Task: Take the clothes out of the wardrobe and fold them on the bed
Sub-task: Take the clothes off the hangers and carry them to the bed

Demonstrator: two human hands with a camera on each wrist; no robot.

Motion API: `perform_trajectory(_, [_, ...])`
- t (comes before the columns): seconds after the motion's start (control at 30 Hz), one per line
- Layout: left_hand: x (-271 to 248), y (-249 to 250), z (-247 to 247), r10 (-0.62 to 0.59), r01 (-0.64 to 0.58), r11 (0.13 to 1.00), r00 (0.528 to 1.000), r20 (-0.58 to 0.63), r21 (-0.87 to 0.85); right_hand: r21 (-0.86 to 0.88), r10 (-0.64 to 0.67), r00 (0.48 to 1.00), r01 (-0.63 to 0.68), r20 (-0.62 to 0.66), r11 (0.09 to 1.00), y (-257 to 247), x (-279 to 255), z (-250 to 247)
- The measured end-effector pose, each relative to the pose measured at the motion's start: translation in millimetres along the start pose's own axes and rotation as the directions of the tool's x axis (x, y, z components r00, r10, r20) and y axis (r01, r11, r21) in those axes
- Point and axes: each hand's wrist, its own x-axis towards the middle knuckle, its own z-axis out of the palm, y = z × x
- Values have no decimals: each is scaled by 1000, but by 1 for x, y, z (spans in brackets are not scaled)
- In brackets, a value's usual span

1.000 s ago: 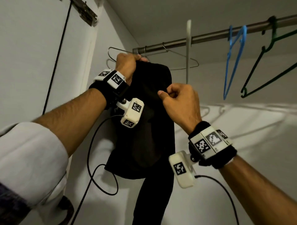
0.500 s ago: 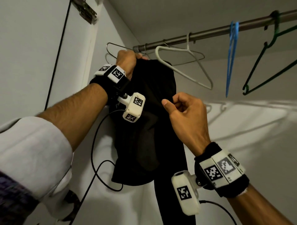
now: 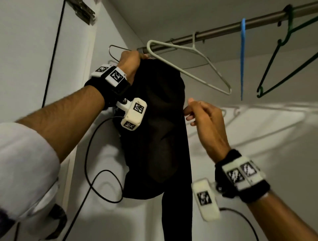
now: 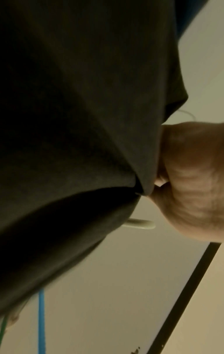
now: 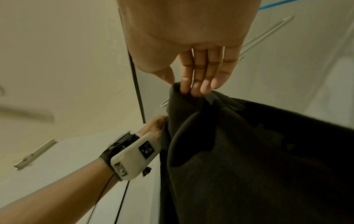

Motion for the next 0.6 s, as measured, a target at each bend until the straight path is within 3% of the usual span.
perform_trajectory(0.17, [10,1,-3,-17,17,1000,999,29,1,14,266,961,-268,69,963,22,72,9])
perform_trajectory(0.3, [10,2,-3,-3,3,999,1000,18,47,83,312,938,-327,152,941,17,106,33])
perform_trajectory(0.4, [14,2,-7,18,-19,996,1000,5,89,118,322,945,-326,52,938,6,118,47])
perform_trajectory(0.6, [14,2,-12,27,-27,997,1000,3,75,5,322,936,-325,-142,946,27,121,55])
